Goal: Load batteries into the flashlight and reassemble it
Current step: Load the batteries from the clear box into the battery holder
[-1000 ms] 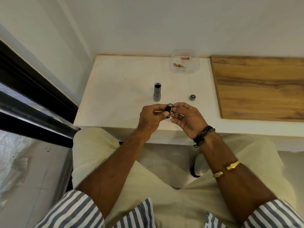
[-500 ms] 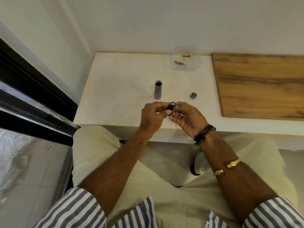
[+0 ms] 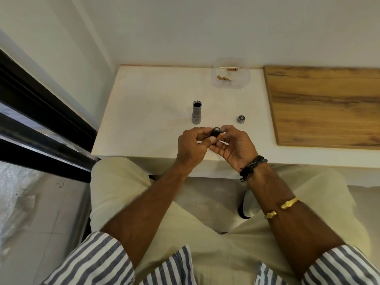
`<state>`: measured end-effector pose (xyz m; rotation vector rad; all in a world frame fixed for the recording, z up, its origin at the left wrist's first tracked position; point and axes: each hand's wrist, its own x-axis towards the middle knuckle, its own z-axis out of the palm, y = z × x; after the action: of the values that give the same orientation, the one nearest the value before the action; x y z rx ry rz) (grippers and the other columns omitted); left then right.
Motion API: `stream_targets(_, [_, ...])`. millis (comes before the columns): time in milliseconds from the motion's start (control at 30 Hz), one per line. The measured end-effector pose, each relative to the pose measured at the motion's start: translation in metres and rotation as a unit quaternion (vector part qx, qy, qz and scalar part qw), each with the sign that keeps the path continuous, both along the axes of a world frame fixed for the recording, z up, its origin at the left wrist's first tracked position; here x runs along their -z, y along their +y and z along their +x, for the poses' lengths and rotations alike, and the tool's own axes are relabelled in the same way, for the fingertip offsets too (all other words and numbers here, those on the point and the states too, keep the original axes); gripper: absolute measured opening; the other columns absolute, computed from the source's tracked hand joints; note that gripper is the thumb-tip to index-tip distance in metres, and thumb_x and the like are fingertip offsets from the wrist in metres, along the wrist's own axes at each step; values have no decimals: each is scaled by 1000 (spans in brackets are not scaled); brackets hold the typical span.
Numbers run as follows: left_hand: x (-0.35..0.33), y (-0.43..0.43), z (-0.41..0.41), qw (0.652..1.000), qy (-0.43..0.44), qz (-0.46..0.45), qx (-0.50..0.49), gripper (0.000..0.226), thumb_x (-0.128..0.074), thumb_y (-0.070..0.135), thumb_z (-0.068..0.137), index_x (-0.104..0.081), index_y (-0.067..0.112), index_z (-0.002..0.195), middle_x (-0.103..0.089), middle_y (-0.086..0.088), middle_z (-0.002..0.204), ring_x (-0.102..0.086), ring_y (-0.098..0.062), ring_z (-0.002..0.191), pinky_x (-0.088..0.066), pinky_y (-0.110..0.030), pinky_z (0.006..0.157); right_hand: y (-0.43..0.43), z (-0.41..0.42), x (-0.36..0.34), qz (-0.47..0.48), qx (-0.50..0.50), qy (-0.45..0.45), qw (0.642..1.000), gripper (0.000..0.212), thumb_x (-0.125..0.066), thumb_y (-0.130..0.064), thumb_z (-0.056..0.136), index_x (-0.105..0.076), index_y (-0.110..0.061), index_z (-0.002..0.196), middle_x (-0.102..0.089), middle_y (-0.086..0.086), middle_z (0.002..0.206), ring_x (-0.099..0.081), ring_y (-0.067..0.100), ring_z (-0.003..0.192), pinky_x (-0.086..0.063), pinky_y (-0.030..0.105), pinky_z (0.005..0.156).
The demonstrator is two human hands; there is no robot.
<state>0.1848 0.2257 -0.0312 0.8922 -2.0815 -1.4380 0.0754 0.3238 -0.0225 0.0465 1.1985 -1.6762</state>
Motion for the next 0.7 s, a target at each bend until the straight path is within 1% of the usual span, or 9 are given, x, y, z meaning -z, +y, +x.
stream_targets(67, [0, 1, -1, 1000, 0, 7, -10, 28, -74, 13, 89, -74, 12, 117, -77, -4, 108, -73, -14, 96, -56, -24, 90, -1, 1, 1, 18, 6, 53, 998, 16, -54, 1, 88, -62, -12, 83, -66, 9, 88, -65, 21, 72, -62, 38, 74])
stream_targets(133, [1, 1, -1, 1000, 1, 22, -21, 29, -74, 15, 89, -74, 11, 118, -77, -5, 108, -73, -15, 96, -58, -30, 91, -2, 3, 0, 27, 15, 103, 994, 13, -59, -3, 93, -65, -12, 87, -68, 5, 81, -65, 17, 67, -62, 35, 70])
stream_targets(200, [2, -1, -2, 999, 3, 46, -27, 30, -75, 15, 89, -73, 10, 118, -77, -7, 108, -73, -18, 97, -59, -36, 92, -2, 4, 1, 36, 19, 144, 989, 4, -67, -6, 93, -68, -10, 93, -70, 6, 81, -67, 15, 68, -62, 34, 71])
stream_targets(300, [5, -3, -2, 994, 16, 105, -33, 30, -73, 13, 90, -72, 7, 120, -77, -10, 108, -74, -25, 97, -60, -43, 91, -1, 3, 3, 49, 30, 197, 979, 12, -73, -5, 90, -69, -4, 101, -71, 14, 88, -71, 18, 74, -63, 34, 72])
stream_targets(367, [7, -4, -2, 985, 32, 163, -43, 30, -71, 9, 92, -70, 4, 121, -76, -13, 109, -74, -28, 97, -60, -43, 90, -2, 2, 4, 55, 40, 221, 973, 12, -73, -4, 90, -70, -3, 102, -71, 14, 86, -72, 18, 75, -63, 34, 73])
stream_targets(467, [8, -6, -4, 955, 60, 283, -57, 27, -67, 7, 94, -68, 2, 120, -75, -13, 107, -74, -28, 99, -62, -37, 86, -2, -2, 4, 50, 71, 212, 973, 13, -72, -1, 89, -70, -6, 101, -75, 12, 83, -73, 19, 74, -64, 35, 74])
stream_targets(567, [10, -11, -8, 905, 71, 411, -77, 27, -62, 2, 96, -64, 3, 123, -72, -17, 112, -72, -33, 104, -61, -42, 88, 2, -9, 7, 38, 117, 172, 977, 16, -70, 6, 88, -70, -5, 100, -75, 17, 90, -75, 25, 80, -64, 36, 79])
stream_targets(633, [11, -13, -10, 876, 86, 468, -82, 25, -57, 0, 97, -62, 0, 121, -69, -20, 111, -70, -34, 105, -60, -43, 89, 4, -15, 9, 33, 142, 150, 978, 14, -68, 10, 87, -71, -2, 95, -75, 18, 92, -75, 28, 84, -64, 36, 81])
stream_targets(700, [12, -14, -12, 859, 101, 496, -77, 21, -59, 4, 97, -64, -1, 117, -68, -20, 106, -70, -33, 102, -61, -41, 86, 7, -24, 13, 41, 171, 140, 974, 15, -68, 13, 86, -70, 1, 93, -76, 16, 91, -76, 28, 84, -64, 33, 79])
